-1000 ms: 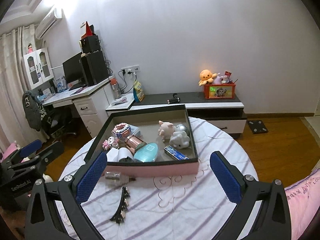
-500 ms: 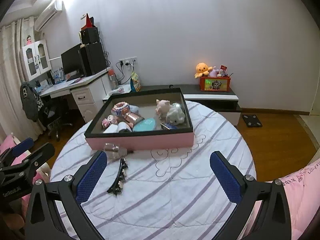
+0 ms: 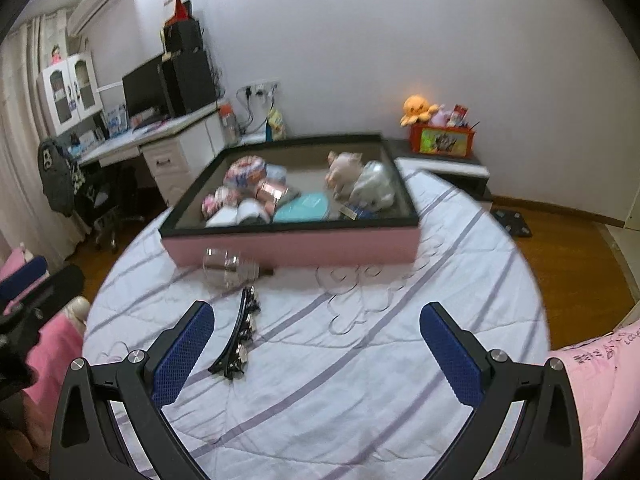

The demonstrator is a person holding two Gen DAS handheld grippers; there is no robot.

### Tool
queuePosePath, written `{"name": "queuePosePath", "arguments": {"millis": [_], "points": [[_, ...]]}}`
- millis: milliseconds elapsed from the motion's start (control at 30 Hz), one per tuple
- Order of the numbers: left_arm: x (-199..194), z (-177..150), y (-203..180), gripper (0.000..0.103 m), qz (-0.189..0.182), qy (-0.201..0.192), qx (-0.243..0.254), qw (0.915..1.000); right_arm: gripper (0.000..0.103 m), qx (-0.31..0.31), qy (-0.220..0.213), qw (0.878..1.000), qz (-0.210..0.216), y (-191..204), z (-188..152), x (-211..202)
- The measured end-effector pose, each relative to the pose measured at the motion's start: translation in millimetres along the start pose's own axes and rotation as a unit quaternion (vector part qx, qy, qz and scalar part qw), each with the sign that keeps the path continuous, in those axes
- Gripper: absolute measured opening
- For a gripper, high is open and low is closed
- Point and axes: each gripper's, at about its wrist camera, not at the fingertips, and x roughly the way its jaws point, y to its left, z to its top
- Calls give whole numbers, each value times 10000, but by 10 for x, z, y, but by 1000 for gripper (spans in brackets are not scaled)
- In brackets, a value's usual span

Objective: Organize rigid objects
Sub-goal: 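Withdraw both tools from the box toward the hair clip and glass bottle, then grasp the black hair clip with the right tool while the left tool grasps the glass bottle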

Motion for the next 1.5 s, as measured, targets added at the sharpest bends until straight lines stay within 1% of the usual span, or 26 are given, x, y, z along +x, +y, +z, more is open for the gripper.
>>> {"name": "queuePosePath", "arguments": {"millis": [133, 200, 267, 300, 333, 367, 400, 467, 533, 567, 600, 667, 767, 967, 1067, 1167, 1233, 1300, 1333, 1367, 1400, 1433, 1467, 1500], "points": [[144, -49, 71, 103, 75, 147, -91, 9998, 103, -139, 340, 9992, 135, 152, -67, 313], [220, -76, 108, 103, 116, 228, -135, 9996, 103, -245, 443, 9985, 201, 240, -95, 431], [276, -92, 134, 103, 142, 283, -180, 9993, 98, -383, 578, 9973, 232, 325, -120, 563], [312, -101, 152, 103, 148, 321, -209, 9992, 90, -448, 643, 9966, 241, 356, -134, 622], [336, -104, 166, 103, 155, 342, -218, 9991, 76, -505, 695, 9960, 238, 381, -149, 671], [365, -111, 174, 103, 169, 368, -221, 9989, 67, -582, 766, 9951, 232, 407, -173, 731], [392, -120, 177, 103, 177, 396, -222, 9988, 61, -686, 768, 9945, 193, 432, -198, 763], [448, -132, 174, 103, 165, 454, -230, 9986, 56, -777, 705, 9942, 254, 434, -190, 741], [509, -146, 160, 103, 134, 523, -236, 9983, 36, -830, 675, 9938, 310, 406, -187, 720], [533, -151, 148, 103, 112, 547, -230, 9982, 32, -807, 683, 9938, 334, 376, -183, 711], [570, -160, 116, 103, 90, 574, -206, 9981, 19, -771, 672, 9941, 354, 323, -177, 689], [624, -171, 54, 103, 39, 627, -152, 9979, 19, -628, 681, 9948, 419, 214, -169, 658], [724, -173, -67, 103, -42, 702, -58, 9975, 19, -466, 643, 9960, 403, 55, -162, 606], [1050, -123, -350, 103, -212, 897, 149, 9956, 19, -185, 559, 9977, 348, -207, -96, 570], [1222, -94, -452, 103, -237, 984, 210, 9946, 19, -89, 539, 9980, 319, -305, -61, 577], [1393, -71, -506, 103, -247, 1099, 163, 9935, 19, -24, 526, 9981, 319, -374, -44, 584], [1517, -69, -521, 102, -137, 1186, 134, 9928, 19, 9, 514, 9982, 312, -418, -26, 594], [1642, -77, -498, 95, -122, 1363, 30, 9906, 19, 41, 508, 9982, 318, -452, -18, 597], [1683, -80, -480, 81, -198, 1450, -33, 9892, 19, 53, 507, 9982, 315, -469, -17, 599], [1702, -77, -463, 75, -270, 1483, -81, 9885, 19, 70, 508, 9982, 318, -485, -15, 602], [1687, -74, -450, 72, -264, 1454, -106, 9890, 19, 79, 509, 9982, 319, -493, -11, 607], [1670, -77, -443, 63, -313, 1433, -110, 9891, 19, 93, 507, 9981, 332, -499, -5, 612], [1651, -83, -440, 61, -361, 1425, -89, 9891, 19, 99, 502, 9981, 341, -498, -4, 611], [1622, -88, -428, 61, -427, 1401, -89, 9892, 19, 103, 496, 9981, 352, -497, -3, 606]]}}
